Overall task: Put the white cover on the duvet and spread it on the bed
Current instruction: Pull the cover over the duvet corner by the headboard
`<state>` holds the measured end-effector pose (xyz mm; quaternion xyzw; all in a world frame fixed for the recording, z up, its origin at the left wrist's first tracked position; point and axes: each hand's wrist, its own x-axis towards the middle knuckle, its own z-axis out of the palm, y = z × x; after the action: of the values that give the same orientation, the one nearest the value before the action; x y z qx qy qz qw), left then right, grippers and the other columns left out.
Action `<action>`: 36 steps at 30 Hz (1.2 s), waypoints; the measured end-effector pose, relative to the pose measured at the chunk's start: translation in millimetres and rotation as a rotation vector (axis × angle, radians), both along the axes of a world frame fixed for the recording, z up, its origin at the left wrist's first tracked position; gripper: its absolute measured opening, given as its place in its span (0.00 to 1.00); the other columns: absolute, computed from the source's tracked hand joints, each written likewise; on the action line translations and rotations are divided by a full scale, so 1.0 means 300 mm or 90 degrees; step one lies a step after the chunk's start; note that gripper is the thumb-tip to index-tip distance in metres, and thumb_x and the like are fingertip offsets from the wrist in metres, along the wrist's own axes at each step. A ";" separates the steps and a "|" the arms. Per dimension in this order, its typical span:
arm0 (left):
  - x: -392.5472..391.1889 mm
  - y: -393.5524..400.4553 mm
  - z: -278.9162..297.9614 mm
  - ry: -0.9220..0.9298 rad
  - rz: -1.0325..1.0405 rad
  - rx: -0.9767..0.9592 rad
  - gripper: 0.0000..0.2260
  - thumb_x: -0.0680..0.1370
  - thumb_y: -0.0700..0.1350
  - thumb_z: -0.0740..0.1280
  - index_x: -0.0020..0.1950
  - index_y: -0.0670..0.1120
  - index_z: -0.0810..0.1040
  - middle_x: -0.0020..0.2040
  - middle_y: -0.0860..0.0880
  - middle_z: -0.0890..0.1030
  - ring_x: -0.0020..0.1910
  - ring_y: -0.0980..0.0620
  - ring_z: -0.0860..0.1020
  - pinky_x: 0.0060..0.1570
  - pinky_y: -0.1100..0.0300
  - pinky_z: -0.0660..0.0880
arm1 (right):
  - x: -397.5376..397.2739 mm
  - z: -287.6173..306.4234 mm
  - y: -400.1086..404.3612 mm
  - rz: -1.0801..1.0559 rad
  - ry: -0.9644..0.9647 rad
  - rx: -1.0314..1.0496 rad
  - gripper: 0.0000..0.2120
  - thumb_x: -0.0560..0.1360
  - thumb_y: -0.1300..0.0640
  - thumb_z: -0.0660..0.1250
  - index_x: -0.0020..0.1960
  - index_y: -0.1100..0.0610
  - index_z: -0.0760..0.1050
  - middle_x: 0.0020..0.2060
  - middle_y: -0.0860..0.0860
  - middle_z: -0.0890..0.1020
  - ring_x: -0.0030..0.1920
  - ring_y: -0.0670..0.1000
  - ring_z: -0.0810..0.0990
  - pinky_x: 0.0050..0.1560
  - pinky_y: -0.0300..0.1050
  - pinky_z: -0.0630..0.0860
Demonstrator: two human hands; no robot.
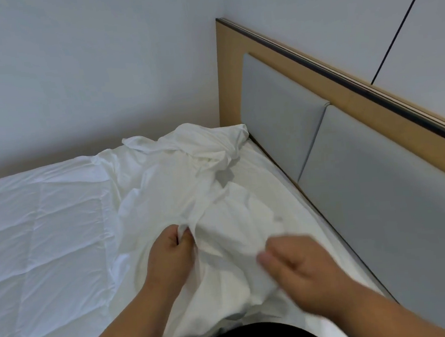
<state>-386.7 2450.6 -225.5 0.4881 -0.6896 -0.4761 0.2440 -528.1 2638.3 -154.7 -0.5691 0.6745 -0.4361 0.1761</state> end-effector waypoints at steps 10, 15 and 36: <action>0.023 0.090 0.001 0.077 -0.130 0.146 0.14 0.85 0.51 0.58 0.48 0.47 0.79 0.47 0.47 0.83 0.50 0.45 0.81 0.52 0.54 0.75 | -0.108 -0.321 -0.049 -0.184 -0.494 0.393 0.15 0.77 0.40 0.67 0.62 0.40 0.75 0.54 0.46 0.84 0.54 0.47 0.83 0.58 0.46 0.79; 0.036 0.114 0.029 0.093 -0.178 0.199 0.15 0.85 0.53 0.56 0.54 0.56 0.83 0.54 0.54 0.84 0.56 0.54 0.82 0.59 0.53 0.76 | -0.040 -0.311 -0.171 -0.040 -0.298 0.399 0.09 0.81 0.61 0.64 0.55 0.48 0.79 0.51 0.46 0.83 0.51 0.45 0.81 0.54 0.36 0.77; 0.190 0.216 0.577 0.008 -0.269 -0.284 0.21 0.72 0.65 0.58 0.32 0.48 0.67 0.26 0.56 0.68 0.28 0.59 0.69 0.30 0.70 0.64 | 0.030 -0.260 -0.306 -0.047 -0.116 0.254 0.16 0.80 0.44 0.59 0.47 0.57 0.73 0.42 0.50 0.79 0.43 0.49 0.76 0.51 0.53 0.78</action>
<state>-329.8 2515.5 -52.4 0.2654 -0.8618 -0.3564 0.2448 -519.3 2546.5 -232.8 -0.4560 0.7490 -0.3499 0.3295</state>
